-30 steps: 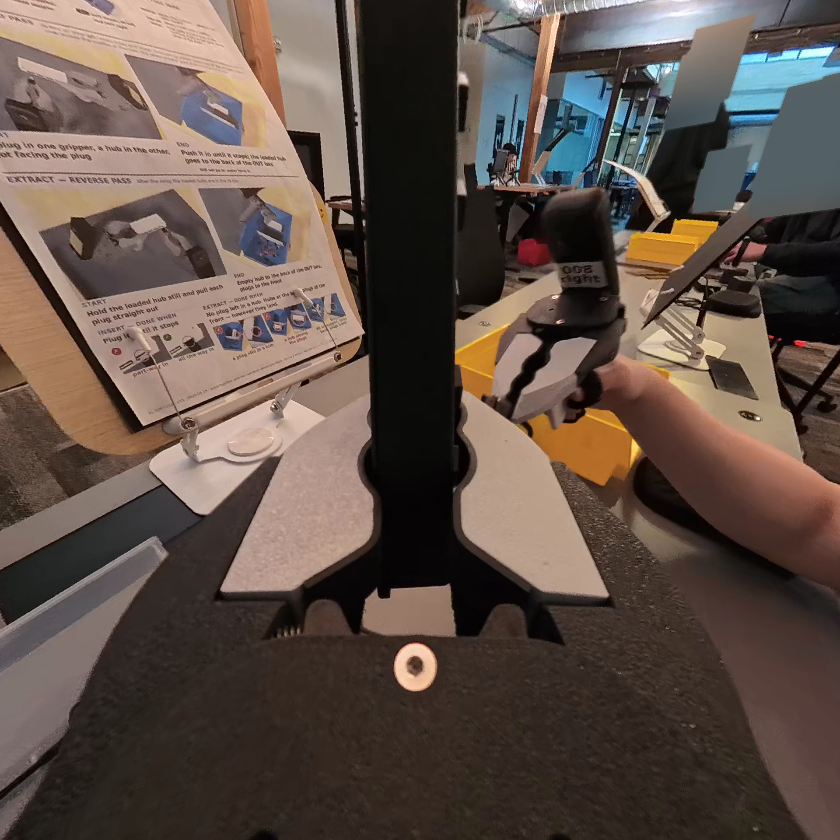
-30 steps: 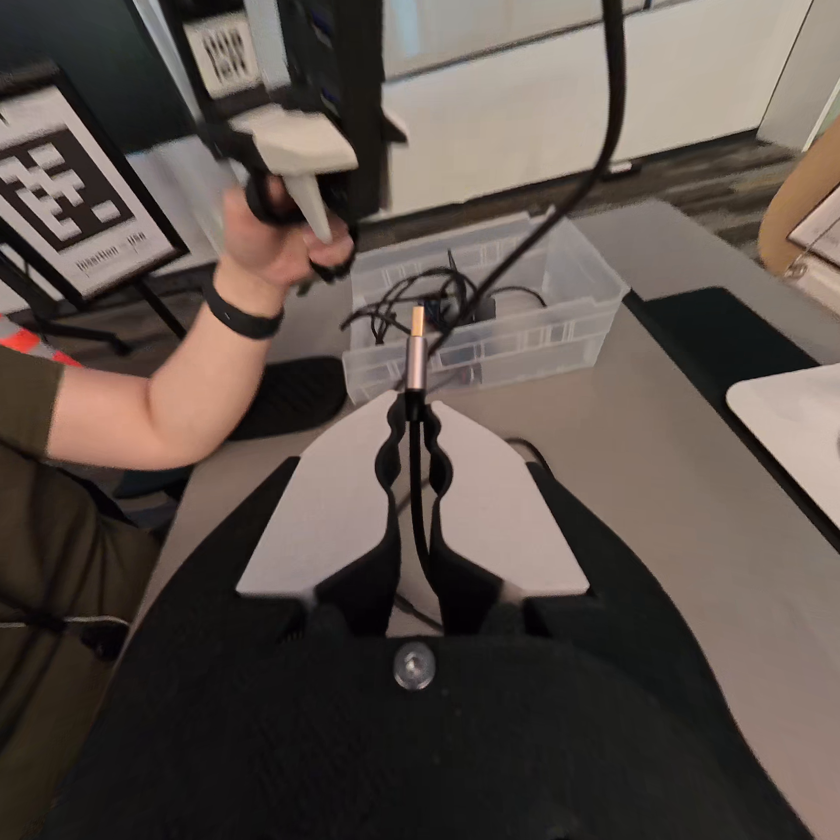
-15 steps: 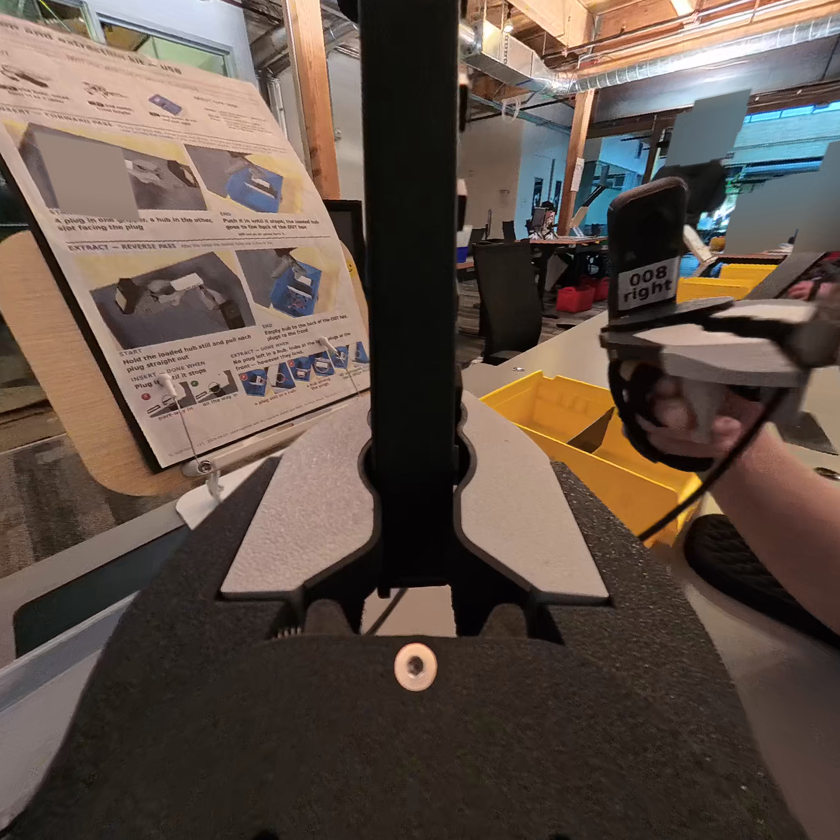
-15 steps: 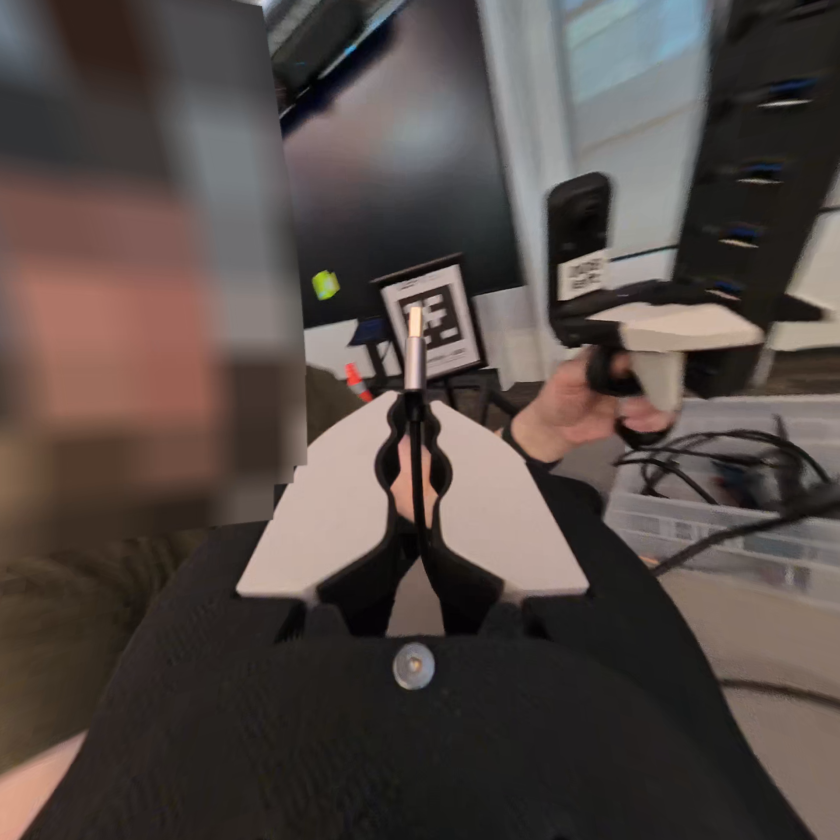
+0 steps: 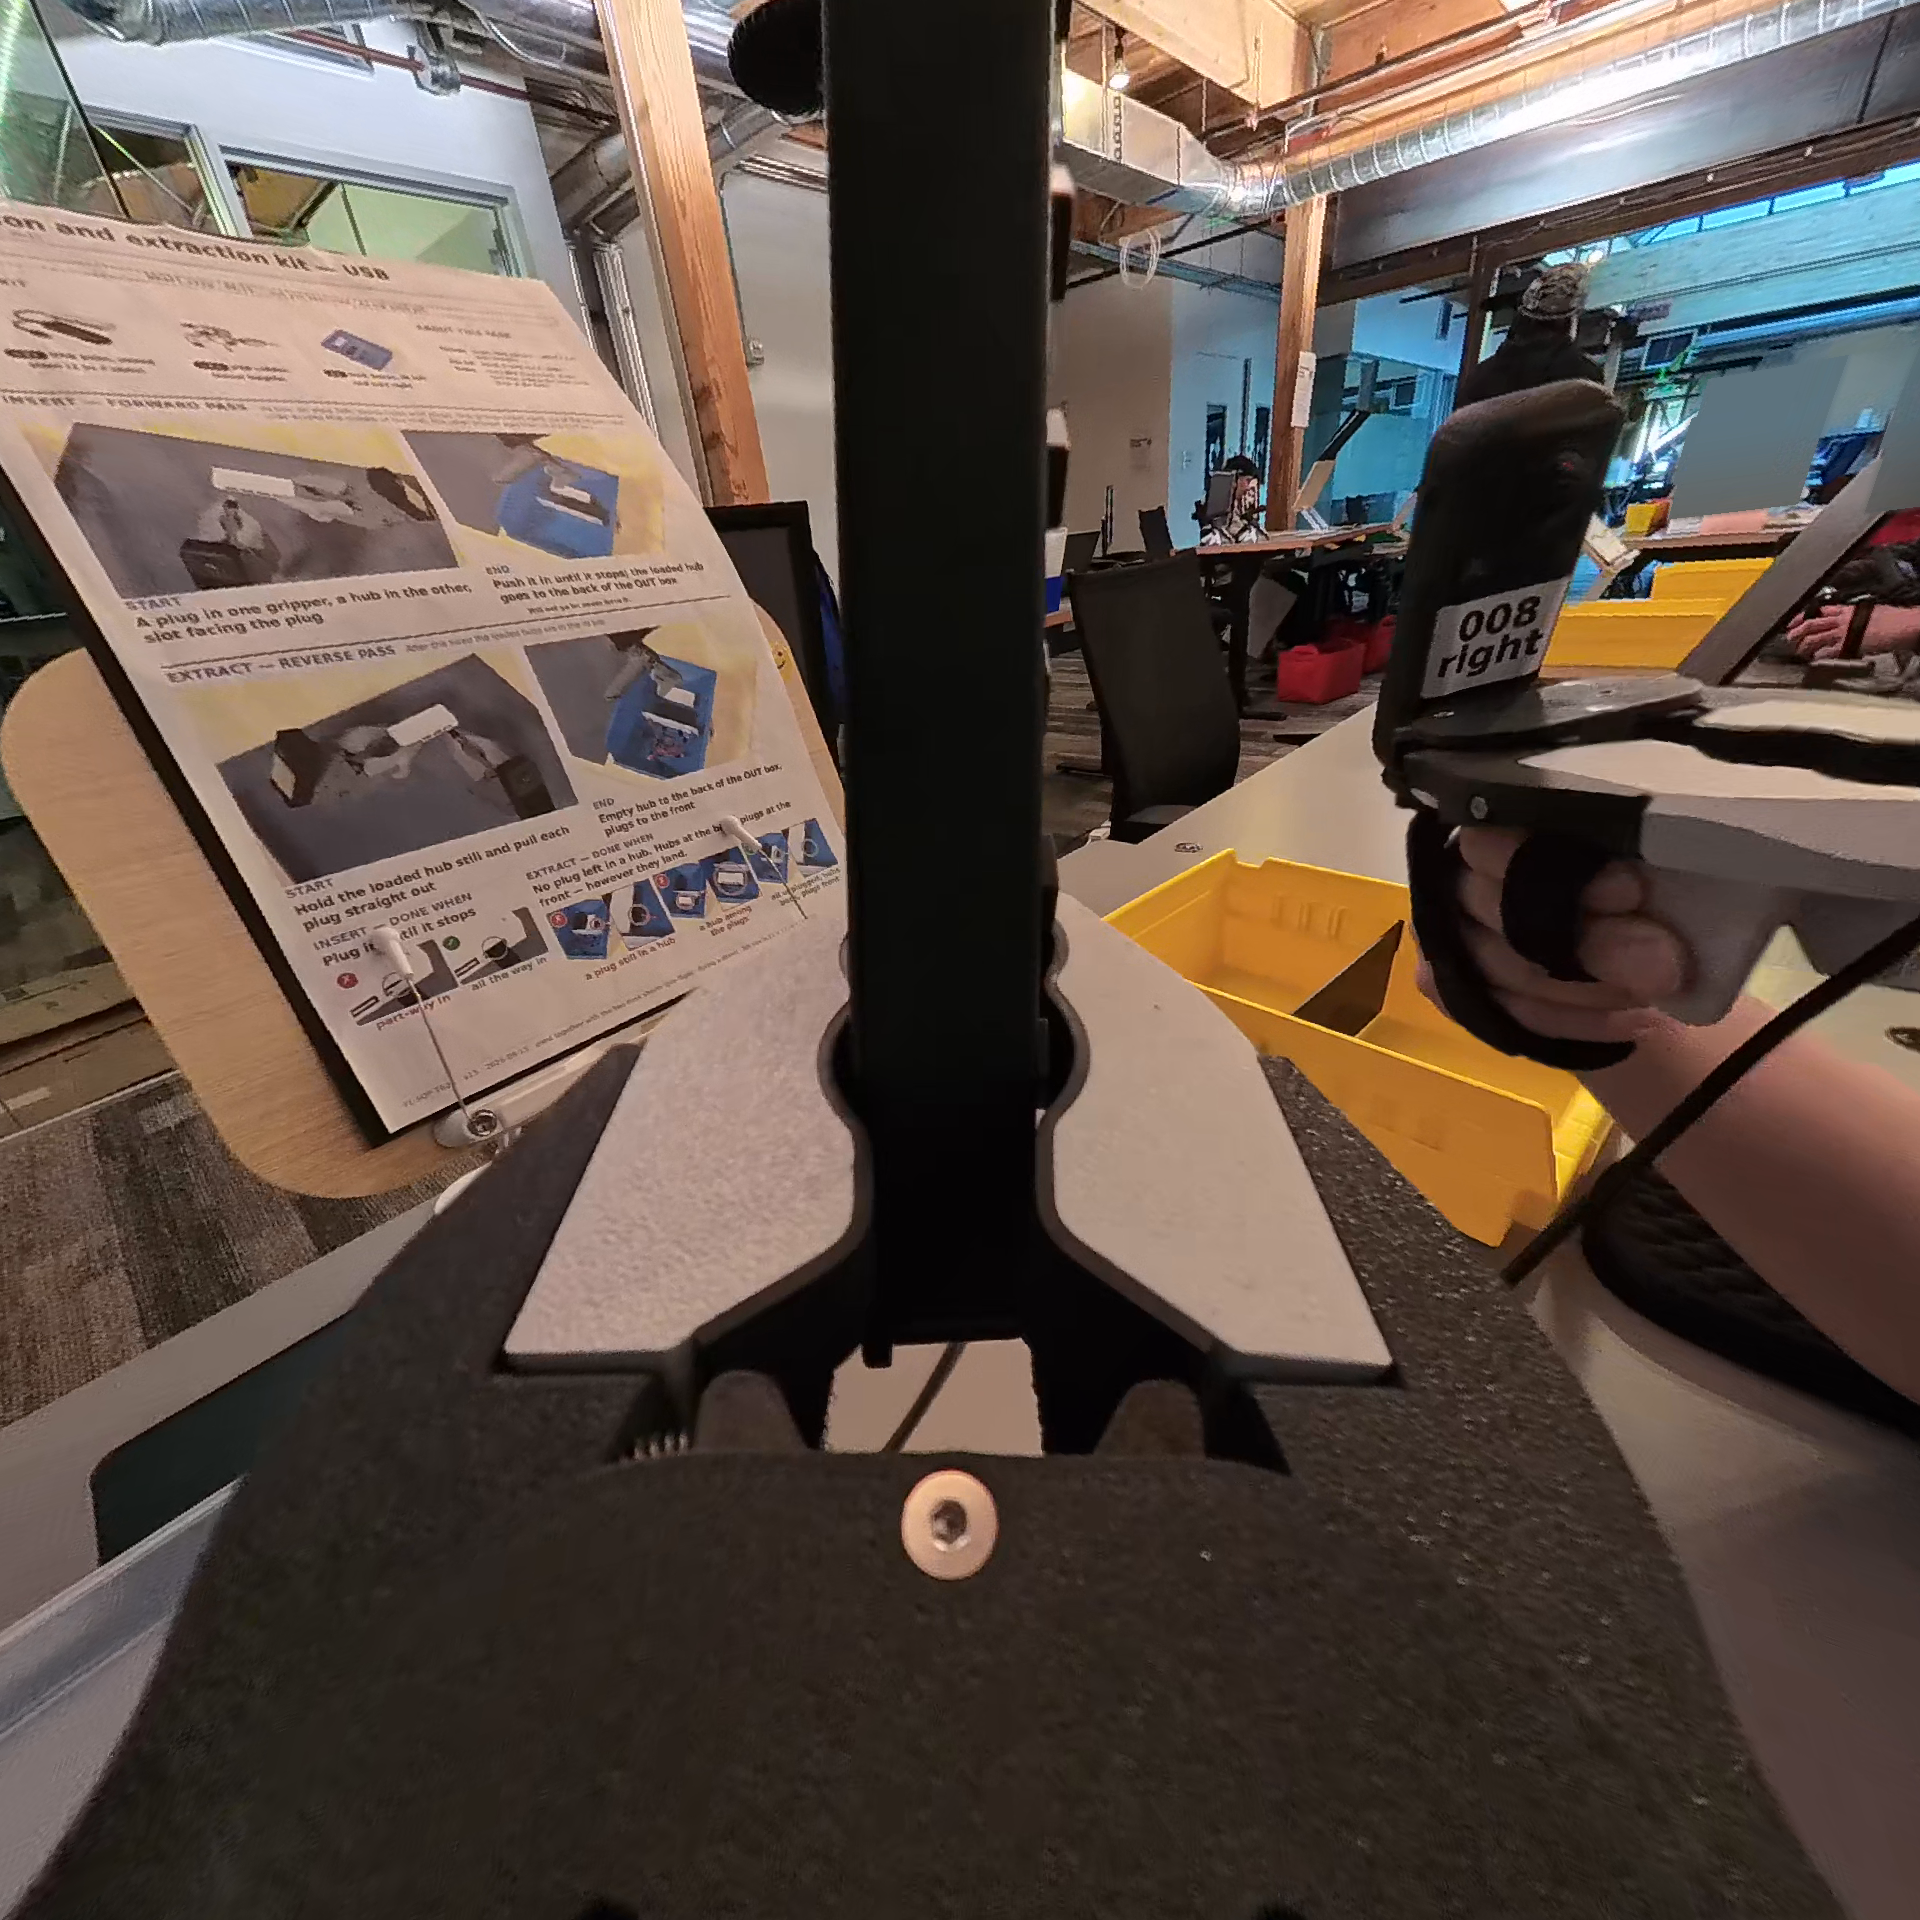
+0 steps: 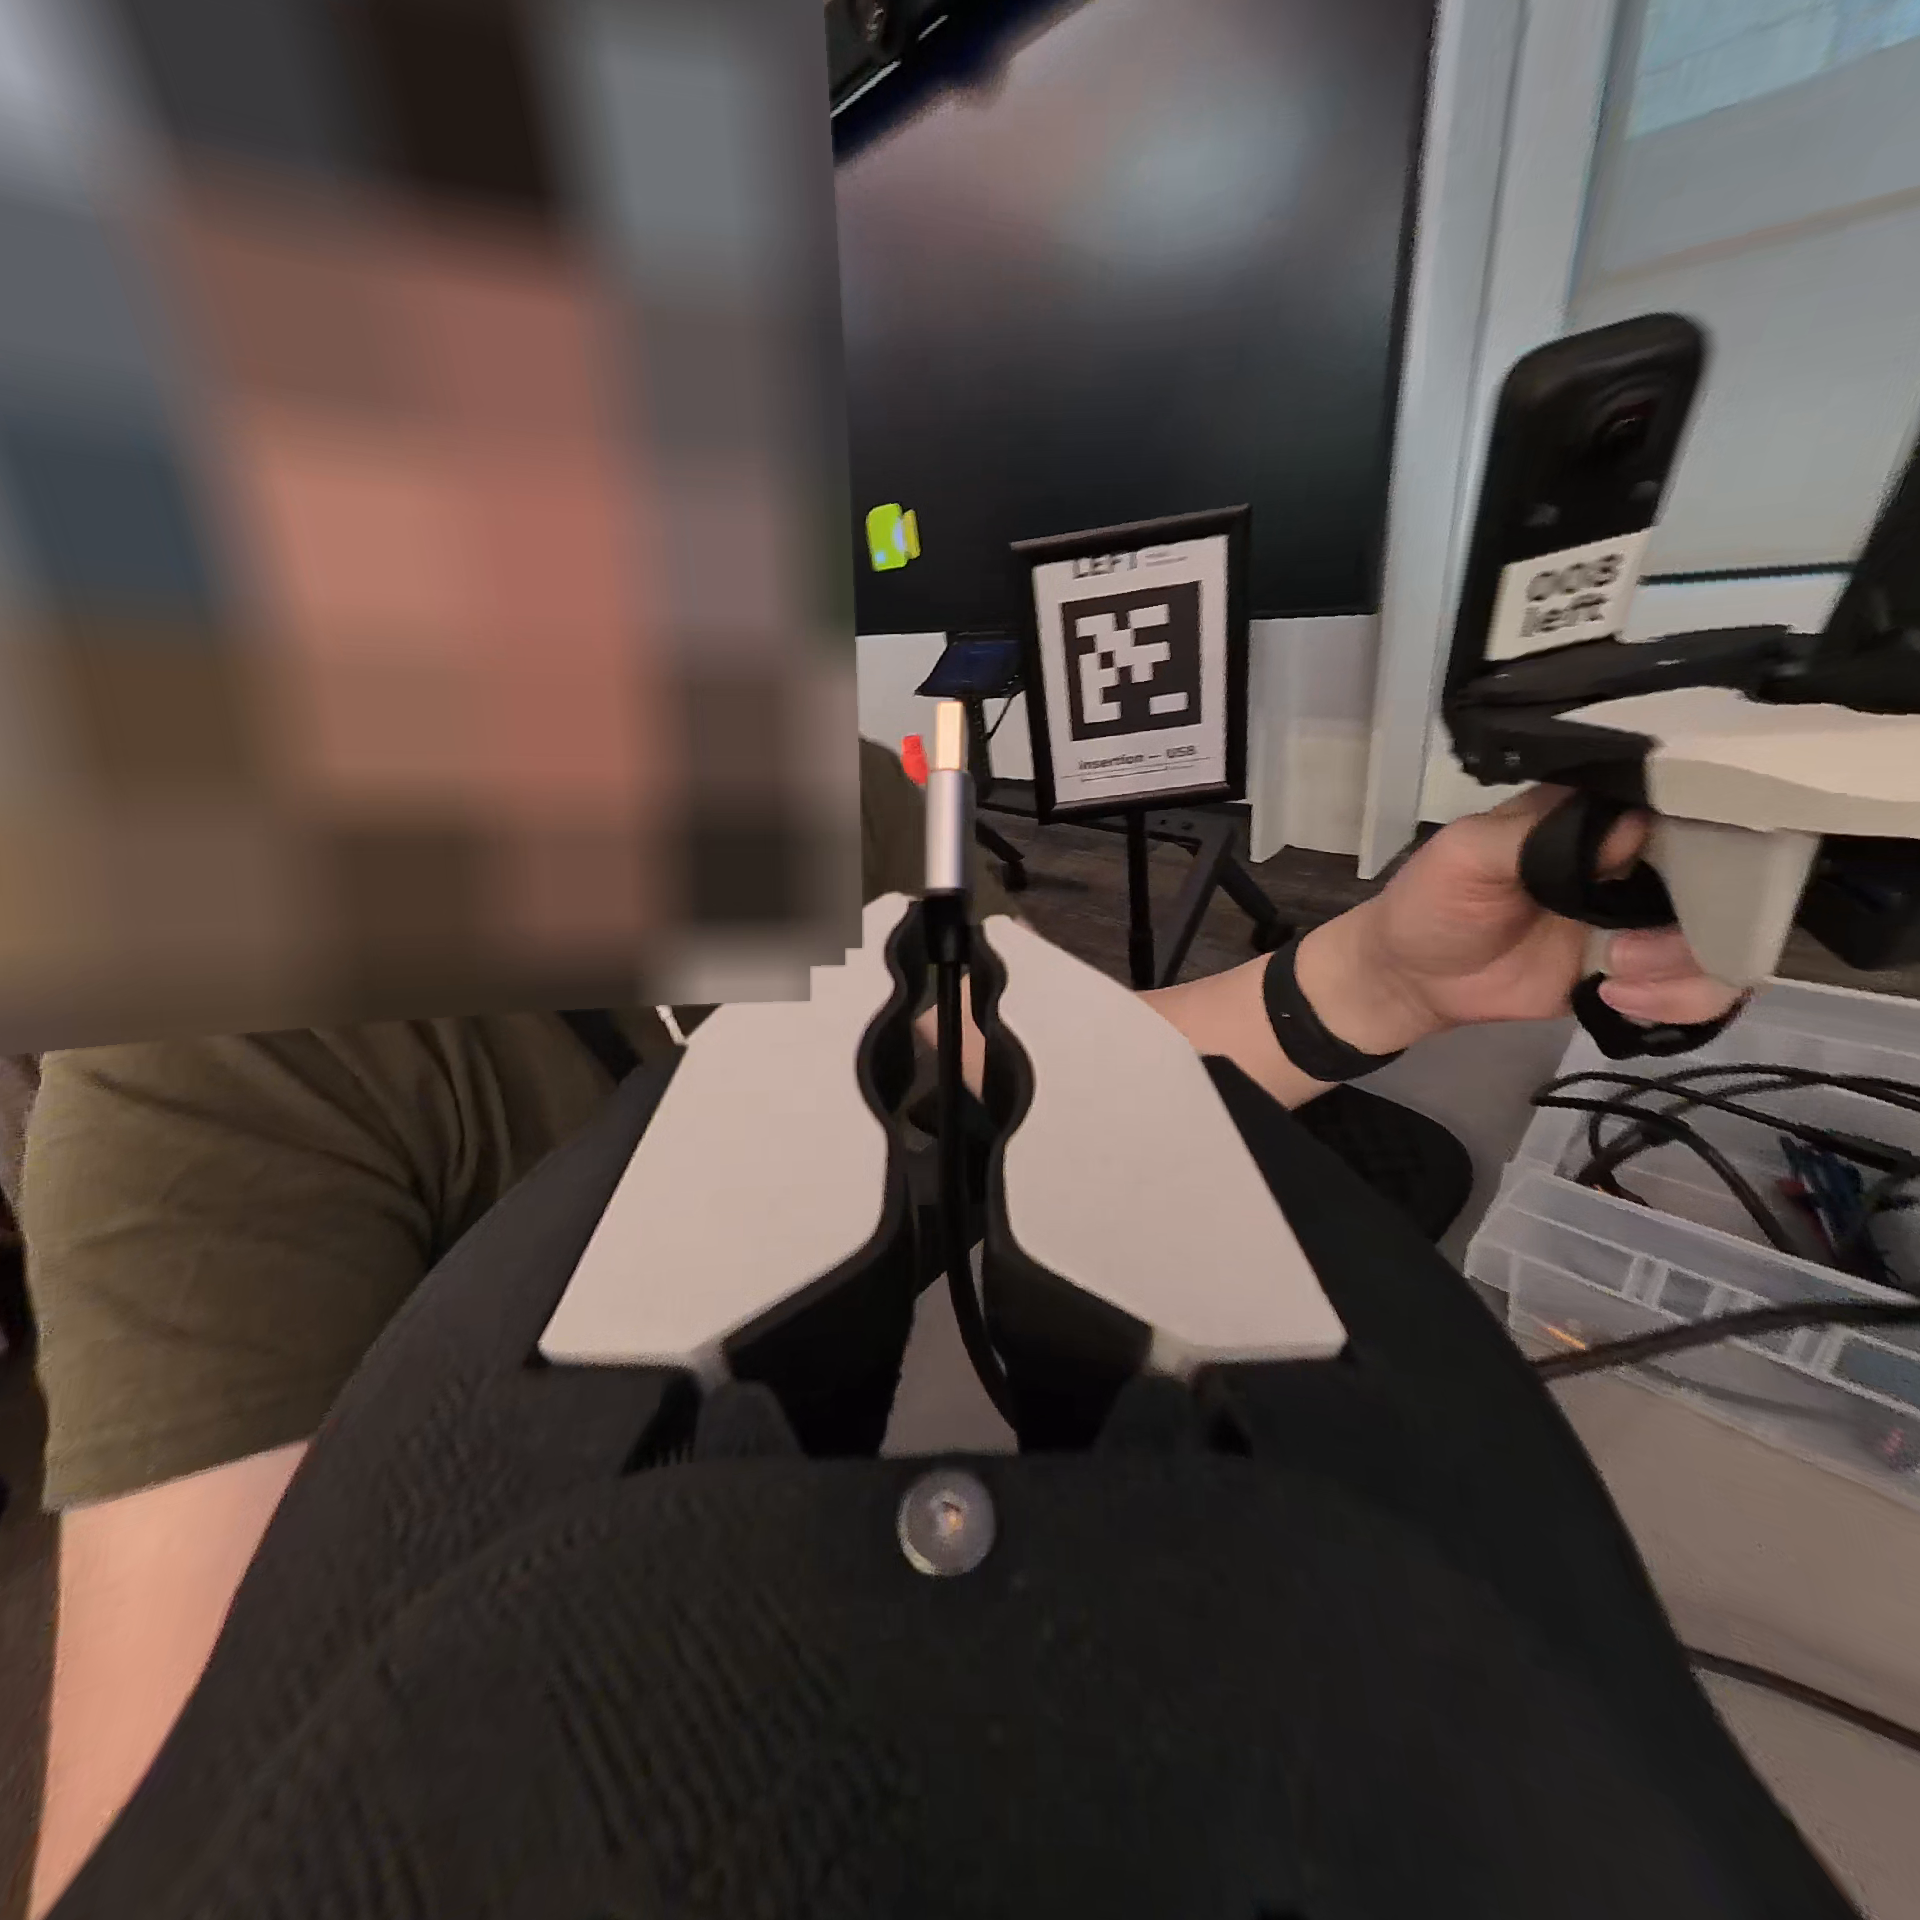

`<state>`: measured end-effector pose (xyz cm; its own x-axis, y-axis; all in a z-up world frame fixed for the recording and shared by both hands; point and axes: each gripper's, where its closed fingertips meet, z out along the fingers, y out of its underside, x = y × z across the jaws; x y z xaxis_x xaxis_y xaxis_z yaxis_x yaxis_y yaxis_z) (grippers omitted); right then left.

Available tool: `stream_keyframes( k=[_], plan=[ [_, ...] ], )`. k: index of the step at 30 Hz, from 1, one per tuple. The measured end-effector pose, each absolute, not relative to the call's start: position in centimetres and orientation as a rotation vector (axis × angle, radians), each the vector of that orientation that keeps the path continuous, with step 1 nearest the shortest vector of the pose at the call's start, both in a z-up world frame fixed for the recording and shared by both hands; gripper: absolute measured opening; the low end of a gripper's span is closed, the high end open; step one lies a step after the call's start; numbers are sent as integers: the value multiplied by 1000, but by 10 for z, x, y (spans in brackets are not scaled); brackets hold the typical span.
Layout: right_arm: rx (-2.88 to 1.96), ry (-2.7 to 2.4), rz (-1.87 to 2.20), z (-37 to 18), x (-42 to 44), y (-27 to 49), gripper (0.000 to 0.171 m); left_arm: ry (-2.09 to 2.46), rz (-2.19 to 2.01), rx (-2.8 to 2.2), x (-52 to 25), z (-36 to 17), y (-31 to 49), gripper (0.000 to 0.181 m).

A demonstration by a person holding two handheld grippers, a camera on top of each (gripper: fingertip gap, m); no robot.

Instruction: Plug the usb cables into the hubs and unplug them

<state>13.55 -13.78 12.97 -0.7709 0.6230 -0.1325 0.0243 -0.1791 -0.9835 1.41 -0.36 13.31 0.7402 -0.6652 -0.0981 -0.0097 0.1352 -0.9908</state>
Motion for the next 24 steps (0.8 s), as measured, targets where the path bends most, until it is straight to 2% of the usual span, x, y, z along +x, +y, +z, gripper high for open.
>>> stream_keyframes(
  k=[9, 12, 18, 24],
  plan=[
    [-1078, -1358, 1987, 172, 164, -110, 8, 598, -498, -1360, 11, 133, -1, 29],
    [-1317, -1264, 1597, 152, 150, -77, 7, 592, -485, -1388, 12, 129, 2, 29],
    [-1380, -1210, 770, 128, 122, -26, 8, 534, -328, -1535, 7, 110, 19, 30],
    [-1349, -1242, 316, 116, 108, -15, 8, 502, -259, -1610, 12, 98, 27, 27]
  ],
)
